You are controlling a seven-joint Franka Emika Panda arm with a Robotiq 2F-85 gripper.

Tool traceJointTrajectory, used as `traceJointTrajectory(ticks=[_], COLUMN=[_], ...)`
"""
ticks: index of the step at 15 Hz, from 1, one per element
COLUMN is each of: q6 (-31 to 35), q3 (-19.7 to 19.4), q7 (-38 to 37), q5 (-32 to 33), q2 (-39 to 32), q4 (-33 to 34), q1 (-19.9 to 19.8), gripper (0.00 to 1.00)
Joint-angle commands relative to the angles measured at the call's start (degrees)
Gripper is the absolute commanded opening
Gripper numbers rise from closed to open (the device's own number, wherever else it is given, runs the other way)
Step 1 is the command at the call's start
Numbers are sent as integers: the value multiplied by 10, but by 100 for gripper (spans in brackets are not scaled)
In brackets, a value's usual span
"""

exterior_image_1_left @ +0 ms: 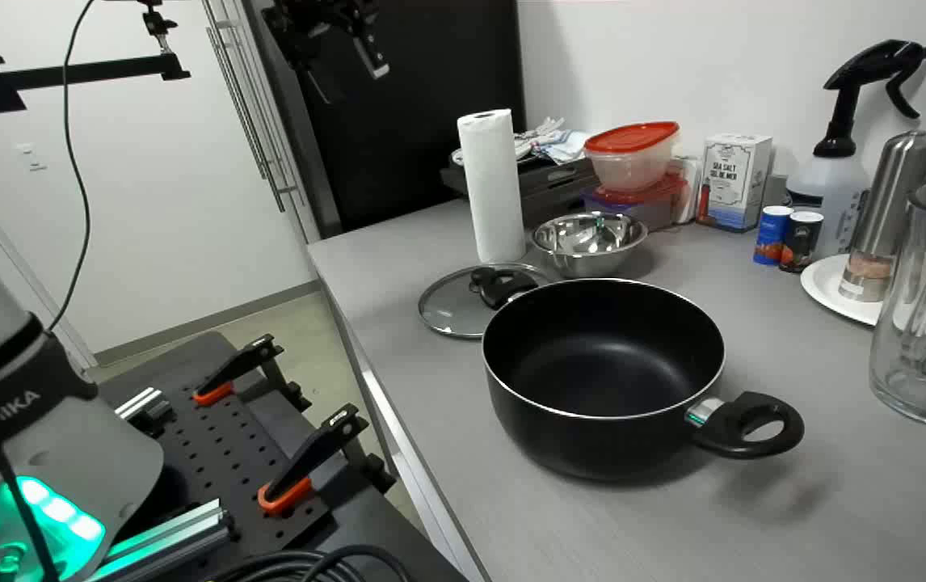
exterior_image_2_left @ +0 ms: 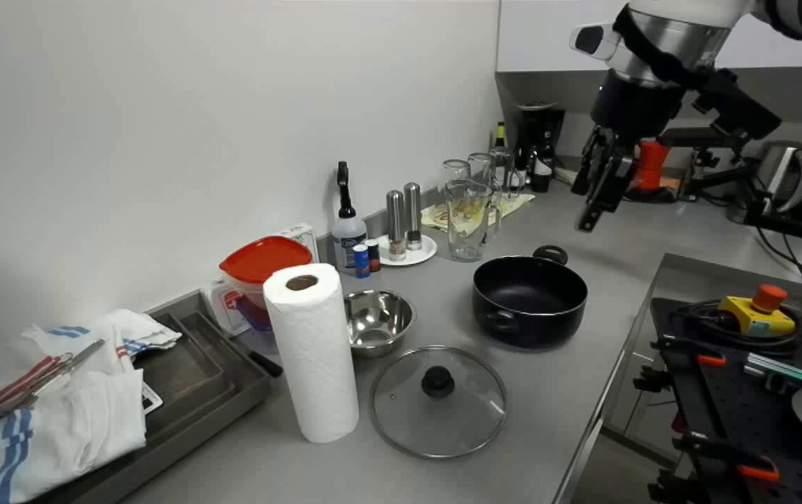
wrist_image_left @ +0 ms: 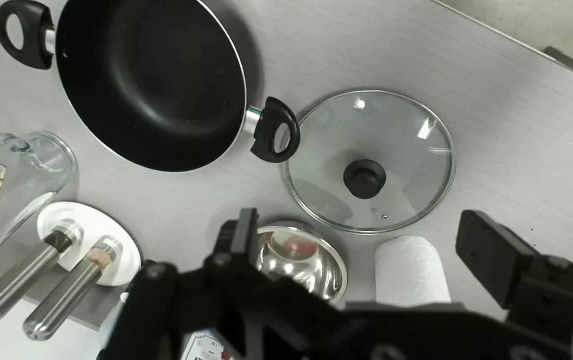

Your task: Put the glass lid on the black pot.

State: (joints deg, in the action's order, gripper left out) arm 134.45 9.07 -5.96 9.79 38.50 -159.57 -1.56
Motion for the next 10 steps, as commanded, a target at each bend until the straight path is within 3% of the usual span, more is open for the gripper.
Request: traceJointTrajectory(ticks=[1,10], q6=[-2,-3], q3=[-6,-8], q7=[-4,2], q5=[5,3], q2=[-1,-19], q4=[0,8], q1=[6,8], gripper=[100,100])
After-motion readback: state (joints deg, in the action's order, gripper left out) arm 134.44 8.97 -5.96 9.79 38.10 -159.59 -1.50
